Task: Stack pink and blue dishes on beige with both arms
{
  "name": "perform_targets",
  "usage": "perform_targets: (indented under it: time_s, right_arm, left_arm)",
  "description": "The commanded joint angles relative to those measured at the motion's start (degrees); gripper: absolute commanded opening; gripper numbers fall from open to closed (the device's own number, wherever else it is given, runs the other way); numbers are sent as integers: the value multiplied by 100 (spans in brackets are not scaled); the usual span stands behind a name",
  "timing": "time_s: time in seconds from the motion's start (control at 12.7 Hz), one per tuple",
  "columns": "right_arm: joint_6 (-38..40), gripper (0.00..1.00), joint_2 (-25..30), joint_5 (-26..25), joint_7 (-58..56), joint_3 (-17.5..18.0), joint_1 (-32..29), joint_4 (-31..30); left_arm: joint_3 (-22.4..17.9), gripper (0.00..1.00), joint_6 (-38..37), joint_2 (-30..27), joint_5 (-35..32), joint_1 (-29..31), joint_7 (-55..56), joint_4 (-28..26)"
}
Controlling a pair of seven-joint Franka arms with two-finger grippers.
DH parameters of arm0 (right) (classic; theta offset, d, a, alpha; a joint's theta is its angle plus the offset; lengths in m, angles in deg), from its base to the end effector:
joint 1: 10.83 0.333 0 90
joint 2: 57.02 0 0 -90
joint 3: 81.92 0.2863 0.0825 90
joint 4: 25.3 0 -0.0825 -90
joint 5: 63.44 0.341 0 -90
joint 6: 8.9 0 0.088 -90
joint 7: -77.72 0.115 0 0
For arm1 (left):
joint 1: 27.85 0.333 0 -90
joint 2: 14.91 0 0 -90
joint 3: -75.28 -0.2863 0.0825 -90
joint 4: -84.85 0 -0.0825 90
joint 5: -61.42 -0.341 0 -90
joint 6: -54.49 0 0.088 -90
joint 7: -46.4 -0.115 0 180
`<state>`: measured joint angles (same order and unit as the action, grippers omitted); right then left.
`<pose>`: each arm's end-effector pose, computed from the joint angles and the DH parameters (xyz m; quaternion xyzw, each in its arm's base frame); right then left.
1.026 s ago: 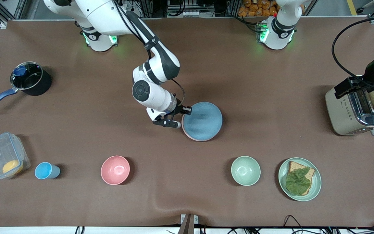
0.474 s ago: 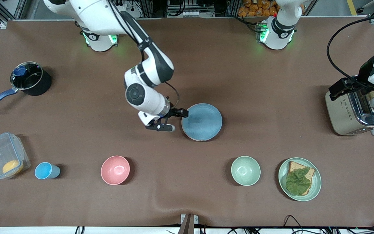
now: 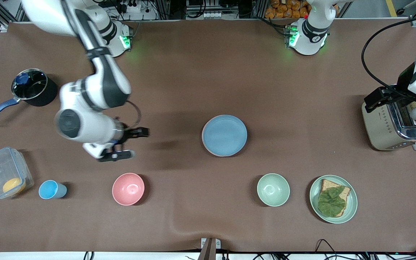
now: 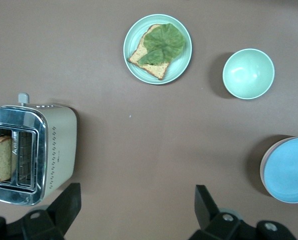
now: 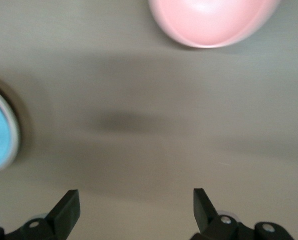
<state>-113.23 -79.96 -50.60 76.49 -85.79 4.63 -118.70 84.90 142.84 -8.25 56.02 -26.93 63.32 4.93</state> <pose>0.5759 0.1424 0.3583 -0.9877 -0.0732 0.1111 0.0819 0.5380 -0.0653 0.5994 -0.9964 -0.0744 -0.0241 0.0329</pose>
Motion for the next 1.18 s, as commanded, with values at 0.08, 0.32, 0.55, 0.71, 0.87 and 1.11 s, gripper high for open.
perform_targets:
  time_s: [0.08, 0.32, 0.55, 0.71, 0.87, 1.11]
  right_arm:
    - [1027, 100, 1052, -307, -1028, 141, -1271, -152]
    - [1345, 100, 2046, -1221, -976, 141, -1326, -143]
    - [1363, 100, 2504, -1231, -617, 132, -1545, -134]
    - [1468, 100, 2672, -1223, -571, 141, -1686, -125]
    - [1521, 100, 2690, -1231, -571, 141, -1686, -90]
    - [1609, 100, 2699, -1222, -527, 141, -1695, -81]
  left_arm:
    - [-680, 100, 24, -209, 136, -566, -319, -163]
    - [-1040, 100, 24, -218, 144, -847, -426, -181]
    - [-1067, 100, -46, -279, 136, -865, -469, -269]
    - [-1102, 100, -90, -297, 127, -908, -478, -296]
    - [-1137, 100, -90, -341, 109, -987, -478, -357]
    - [-1111, 100, -29, -210, 109, -952, -426, -305]
